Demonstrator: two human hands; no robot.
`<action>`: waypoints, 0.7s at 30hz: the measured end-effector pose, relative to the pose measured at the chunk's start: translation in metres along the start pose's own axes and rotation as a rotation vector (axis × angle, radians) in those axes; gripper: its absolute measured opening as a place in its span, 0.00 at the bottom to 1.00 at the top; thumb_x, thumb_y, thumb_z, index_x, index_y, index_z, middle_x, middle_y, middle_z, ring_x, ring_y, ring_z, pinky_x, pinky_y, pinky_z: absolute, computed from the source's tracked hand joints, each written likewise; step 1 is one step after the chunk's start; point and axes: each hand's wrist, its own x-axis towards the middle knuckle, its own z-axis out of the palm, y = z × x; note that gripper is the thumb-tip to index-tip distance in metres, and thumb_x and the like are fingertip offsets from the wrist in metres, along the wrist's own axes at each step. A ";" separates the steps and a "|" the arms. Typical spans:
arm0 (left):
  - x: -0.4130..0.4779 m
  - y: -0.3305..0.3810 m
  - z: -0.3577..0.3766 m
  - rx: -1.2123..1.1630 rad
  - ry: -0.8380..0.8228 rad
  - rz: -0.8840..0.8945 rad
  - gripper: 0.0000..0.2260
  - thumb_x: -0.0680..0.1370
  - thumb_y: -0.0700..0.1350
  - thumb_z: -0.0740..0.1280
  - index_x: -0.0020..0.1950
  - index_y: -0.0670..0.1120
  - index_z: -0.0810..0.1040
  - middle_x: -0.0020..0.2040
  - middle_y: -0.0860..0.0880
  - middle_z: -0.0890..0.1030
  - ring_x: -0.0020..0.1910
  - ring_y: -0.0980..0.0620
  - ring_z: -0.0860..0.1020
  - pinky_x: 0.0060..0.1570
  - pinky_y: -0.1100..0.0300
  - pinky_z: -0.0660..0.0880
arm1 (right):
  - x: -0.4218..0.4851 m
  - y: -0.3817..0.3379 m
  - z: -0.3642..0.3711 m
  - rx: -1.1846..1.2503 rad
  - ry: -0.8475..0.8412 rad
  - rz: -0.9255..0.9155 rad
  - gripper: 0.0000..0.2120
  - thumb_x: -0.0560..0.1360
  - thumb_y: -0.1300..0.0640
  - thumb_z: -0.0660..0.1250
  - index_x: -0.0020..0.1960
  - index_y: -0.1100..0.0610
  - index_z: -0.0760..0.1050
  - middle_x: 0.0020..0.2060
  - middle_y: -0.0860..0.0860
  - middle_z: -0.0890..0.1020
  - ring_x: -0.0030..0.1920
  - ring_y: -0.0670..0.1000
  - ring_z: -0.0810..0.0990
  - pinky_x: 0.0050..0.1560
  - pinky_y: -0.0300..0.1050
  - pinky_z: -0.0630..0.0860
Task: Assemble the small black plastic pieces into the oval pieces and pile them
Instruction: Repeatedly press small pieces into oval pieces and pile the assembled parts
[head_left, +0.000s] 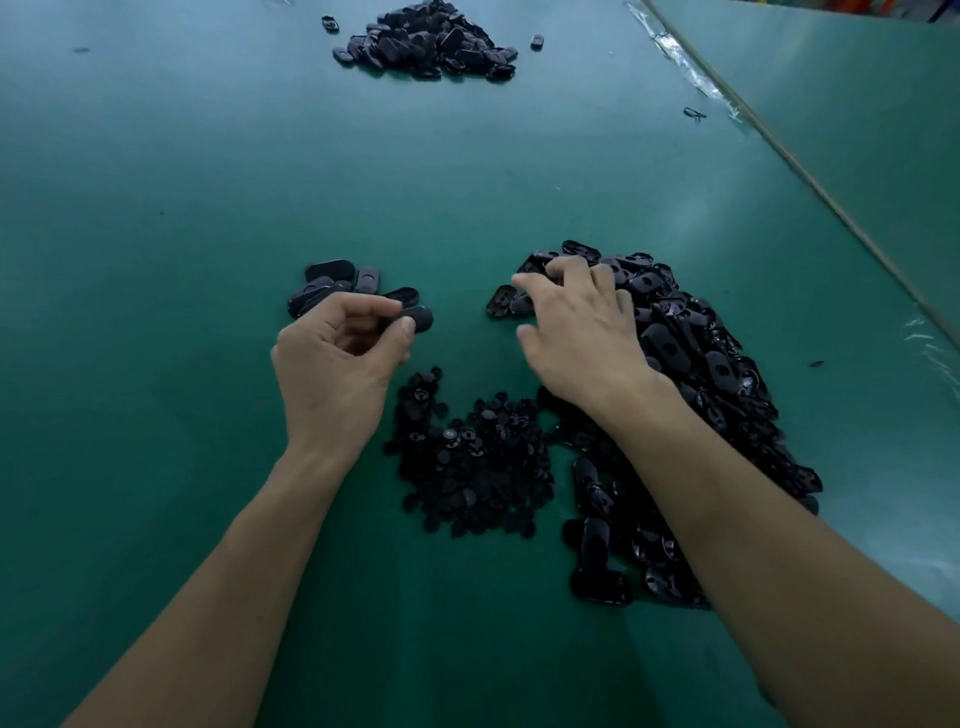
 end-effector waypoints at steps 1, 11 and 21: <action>0.001 -0.001 -0.001 0.040 0.022 0.014 0.07 0.74 0.40 0.76 0.46 0.52 0.83 0.40 0.53 0.86 0.37 0.52 0.85 0.43 0.56 0.83 | 0.001 0.003 0.001 -0.034 -0.033 0.024 0.22 0.81 0.54 0.61 0.75 0.51 0.66 0.72 0.56 0.63 0.71 0.60 0.60 0.69 0.57 0.60; 0.007 0.000 -0.012 0.503 0.030 0.066 0.08 0.78 0.43 0.70 0.56 0.51 0.83 0.46 0.54 0.83 0.46 0.52 0.81 0.53 0.51 0.80 | 0.007 0.009 0.011 -0.072 0.130 -0.012 0.13 0.83 0.56 0.62 0.66 0.50 0.76 0.61 0.52 0.78 0.63 0.58 0.71 0.61 0.52 0.66; 0.009 -0.004 -0.014 0.625 -0.010 0.094 0.11 0.79 0.43 0.71 0.61 0.49 0.83 0.48 0.49 0.76 0.43 0.50 0.77 0.50 0.49 0.80 | 0.014 0.009 0.014 -0.055 0.208 -0.047 0.11 0.83 0.50 0.62 0.62 0.52 0.77 0.57 0.53 0.79 0.61 0.58 0.72 0.61 0.52 0.68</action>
